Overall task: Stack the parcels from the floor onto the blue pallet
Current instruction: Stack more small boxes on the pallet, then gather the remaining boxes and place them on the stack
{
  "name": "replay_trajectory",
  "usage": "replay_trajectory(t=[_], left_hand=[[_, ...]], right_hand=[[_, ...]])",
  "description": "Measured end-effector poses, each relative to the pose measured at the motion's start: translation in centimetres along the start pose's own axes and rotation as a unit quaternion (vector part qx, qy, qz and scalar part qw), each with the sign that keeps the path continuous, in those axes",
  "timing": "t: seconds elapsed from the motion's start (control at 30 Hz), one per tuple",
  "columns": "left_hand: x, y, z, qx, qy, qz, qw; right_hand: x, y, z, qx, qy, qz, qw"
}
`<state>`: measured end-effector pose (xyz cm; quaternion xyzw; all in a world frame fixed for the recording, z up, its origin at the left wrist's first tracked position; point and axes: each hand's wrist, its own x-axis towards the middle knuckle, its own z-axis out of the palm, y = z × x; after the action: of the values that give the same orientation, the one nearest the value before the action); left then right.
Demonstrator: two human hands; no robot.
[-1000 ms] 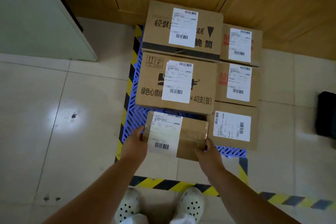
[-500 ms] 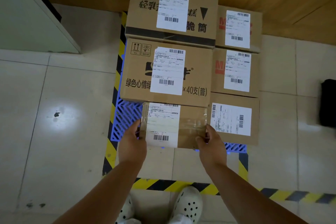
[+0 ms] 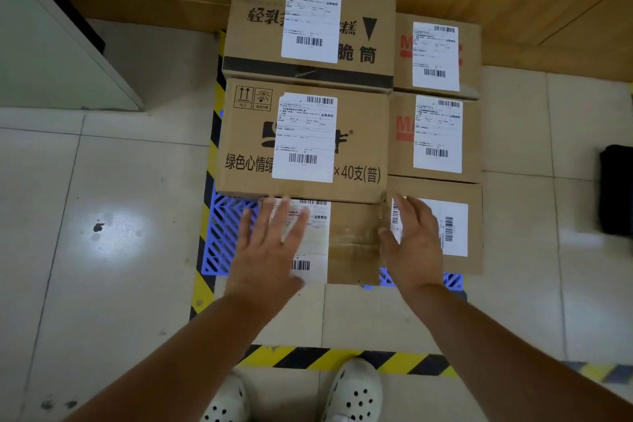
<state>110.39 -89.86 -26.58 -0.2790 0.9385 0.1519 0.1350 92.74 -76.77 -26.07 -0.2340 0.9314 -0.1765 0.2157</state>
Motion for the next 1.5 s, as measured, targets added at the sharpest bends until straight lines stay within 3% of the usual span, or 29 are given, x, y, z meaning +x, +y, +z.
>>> replay_trajectory(t=[0.1,0.27,0.37,0.47,0.6,1.03,1.3,1.5], left_hand=[[0.9,0.5,0.2,0.121,-0.089,0.122,0.981],[2.2,1.2,0.1,0.156,-0.105,0.121,0.975],[2.3,1.2,0.4,0.168,-0.101,0.114,0.974],[2.5,1.4,0.6,0.168,-0.108,0.108,0.974],[2.5,1.5,0.9,0.162,-0.099,0.1,0.977],[2.4,1.2,2.4,0.169,-0.053,0.097,0.979],[2.2,1.0,0.5,0.167,-0.047,0.143,0.974],[2.8,0.8,-2.1,0.172,-0.056,0.097,0.979]], right_hand=[[2.0,-0.7,-0.3,-0.018,-0.036,-0.046,0.998],[2.8,0.3,-0.5,-0.119,-0.05,0.061,0.99],[2.0,1.7,-0.3,-0.197,-0.101,0.143,0.965],[1.7,2.7,0.1,-0.199,-0.149,0.173,0.953],[1.9,3.7,0.3,-0.161,-0.156,0.159,0.961],[2.1,4.3,0.1,-0.202,-0.163,0.138,0.956],[2.5,4.6,-2.6,-0.203,-0.17,0.111,0.958],[1.1,4.5,-4.4,-0.203,-0.153,0.092,0.963]])
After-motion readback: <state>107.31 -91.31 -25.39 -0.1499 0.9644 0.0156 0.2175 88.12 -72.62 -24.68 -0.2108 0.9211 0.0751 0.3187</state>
